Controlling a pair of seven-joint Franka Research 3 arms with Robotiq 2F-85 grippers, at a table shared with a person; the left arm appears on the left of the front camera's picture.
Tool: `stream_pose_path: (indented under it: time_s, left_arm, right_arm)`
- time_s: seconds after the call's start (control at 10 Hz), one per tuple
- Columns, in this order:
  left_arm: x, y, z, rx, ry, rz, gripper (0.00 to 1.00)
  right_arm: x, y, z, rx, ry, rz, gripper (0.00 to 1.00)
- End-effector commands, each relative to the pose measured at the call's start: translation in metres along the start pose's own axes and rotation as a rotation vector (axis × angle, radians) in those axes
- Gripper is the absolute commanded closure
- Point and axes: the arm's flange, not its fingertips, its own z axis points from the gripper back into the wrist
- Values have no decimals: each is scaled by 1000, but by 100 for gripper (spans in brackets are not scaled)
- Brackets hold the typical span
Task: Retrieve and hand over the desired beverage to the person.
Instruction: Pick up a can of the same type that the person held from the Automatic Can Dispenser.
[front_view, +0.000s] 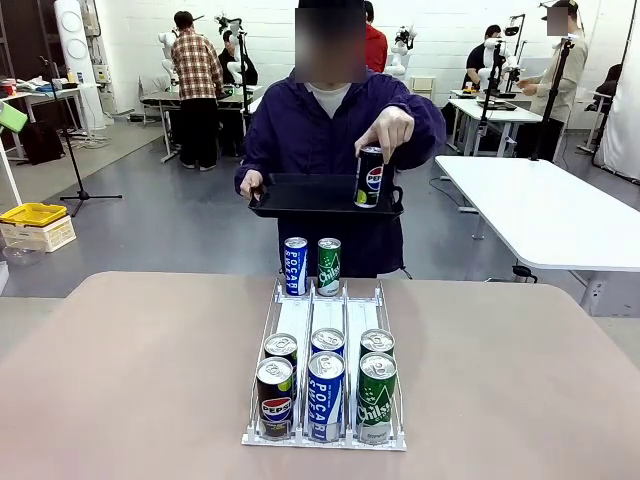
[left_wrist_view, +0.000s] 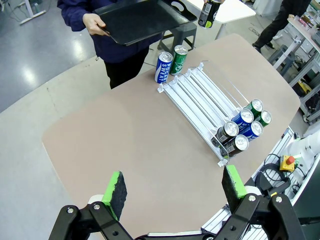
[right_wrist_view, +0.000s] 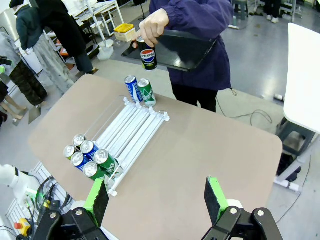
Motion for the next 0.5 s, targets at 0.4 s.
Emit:
stream_pose_path:
  time_s: [0.4]
  left_arm:
    - [1,1,1,-5,2,-15,0]
  right_arm:
    - [1,0,-1,3,-3,2,0]
